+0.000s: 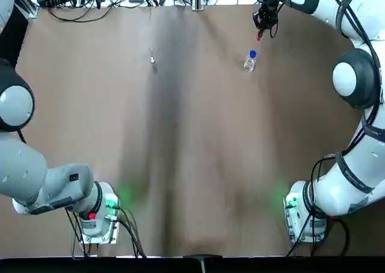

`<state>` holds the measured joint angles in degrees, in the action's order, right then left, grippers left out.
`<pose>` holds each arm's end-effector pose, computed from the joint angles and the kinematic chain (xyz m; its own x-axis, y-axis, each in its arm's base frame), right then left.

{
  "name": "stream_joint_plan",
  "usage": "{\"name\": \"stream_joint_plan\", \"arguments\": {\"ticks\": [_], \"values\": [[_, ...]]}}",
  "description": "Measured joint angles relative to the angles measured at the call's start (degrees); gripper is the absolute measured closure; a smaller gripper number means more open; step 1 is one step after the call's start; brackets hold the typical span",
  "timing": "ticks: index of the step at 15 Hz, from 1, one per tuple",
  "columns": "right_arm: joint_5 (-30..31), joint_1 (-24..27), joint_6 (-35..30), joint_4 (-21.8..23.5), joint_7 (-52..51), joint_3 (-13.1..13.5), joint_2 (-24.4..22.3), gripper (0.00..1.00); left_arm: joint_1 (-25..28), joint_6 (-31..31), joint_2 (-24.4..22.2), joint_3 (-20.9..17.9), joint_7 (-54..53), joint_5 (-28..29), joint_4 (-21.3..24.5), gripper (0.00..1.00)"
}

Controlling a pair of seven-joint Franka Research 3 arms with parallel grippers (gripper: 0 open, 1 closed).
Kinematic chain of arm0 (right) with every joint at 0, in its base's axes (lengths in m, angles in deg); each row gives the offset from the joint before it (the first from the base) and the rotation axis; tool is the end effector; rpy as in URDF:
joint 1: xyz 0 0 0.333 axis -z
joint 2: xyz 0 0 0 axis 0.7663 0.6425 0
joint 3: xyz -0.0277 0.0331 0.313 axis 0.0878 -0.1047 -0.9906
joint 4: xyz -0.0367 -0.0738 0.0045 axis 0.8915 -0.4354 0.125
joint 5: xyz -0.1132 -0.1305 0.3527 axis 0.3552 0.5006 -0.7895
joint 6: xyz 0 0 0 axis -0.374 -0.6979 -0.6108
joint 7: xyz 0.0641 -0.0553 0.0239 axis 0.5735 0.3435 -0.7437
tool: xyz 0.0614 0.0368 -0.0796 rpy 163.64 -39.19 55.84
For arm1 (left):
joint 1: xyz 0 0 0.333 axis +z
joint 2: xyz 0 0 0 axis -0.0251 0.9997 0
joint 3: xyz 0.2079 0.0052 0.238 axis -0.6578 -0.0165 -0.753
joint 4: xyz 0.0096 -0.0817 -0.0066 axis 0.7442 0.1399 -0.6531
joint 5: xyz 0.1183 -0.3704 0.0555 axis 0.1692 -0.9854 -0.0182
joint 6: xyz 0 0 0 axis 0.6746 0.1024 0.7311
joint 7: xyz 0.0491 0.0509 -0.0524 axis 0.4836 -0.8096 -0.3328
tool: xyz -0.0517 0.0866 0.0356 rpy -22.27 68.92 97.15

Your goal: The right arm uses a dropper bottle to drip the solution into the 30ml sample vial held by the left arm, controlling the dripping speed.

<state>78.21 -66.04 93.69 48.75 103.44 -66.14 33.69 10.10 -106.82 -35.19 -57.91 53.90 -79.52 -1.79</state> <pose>0.6440 0.1916 0.3786 0.9894 -0.0759 -0.1235 -0.0830 -0.9951 -0.0534 0.5543 -0.1022 0.6093 0.9891 -0.0153 -0.1462 -0.0347 -0.9907 -0.1313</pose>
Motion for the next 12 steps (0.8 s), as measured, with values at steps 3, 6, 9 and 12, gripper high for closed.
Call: {"name": "stream_joint_plan", "arguments": {"ticks": [3, 6, 9, 12], "values": [[0.0, 0.0, -0.5, 0.0, 0.0, 0.0, 0.0, 0.96, 0.1, -1.2, 0.3, -0.1, 0.1, 0.0, 0.2, 0.0], [0.0, 0.0, -0.5, 0.0, 0.0, 0.0, 0.2, 0.96, -0.6, -2.3, 0.7, -1.0, 0.9, -0.1, 0.6, 0.0], [0.0, -0.3, -0.4, 0.1, 0.0, 0.0, 0.5, 0.96, -10.8, -2.7, 0.3, -13.6, 1.1, -3.8, 0.5, 0.0], [0.0, -0.4, 0.3, 0.1, 0.0, 0.0, 1.0, 0.96, -18.4, -2.7, -2.5, -24.4, 0.0, -7.3, 1.7, 0.0]]}}
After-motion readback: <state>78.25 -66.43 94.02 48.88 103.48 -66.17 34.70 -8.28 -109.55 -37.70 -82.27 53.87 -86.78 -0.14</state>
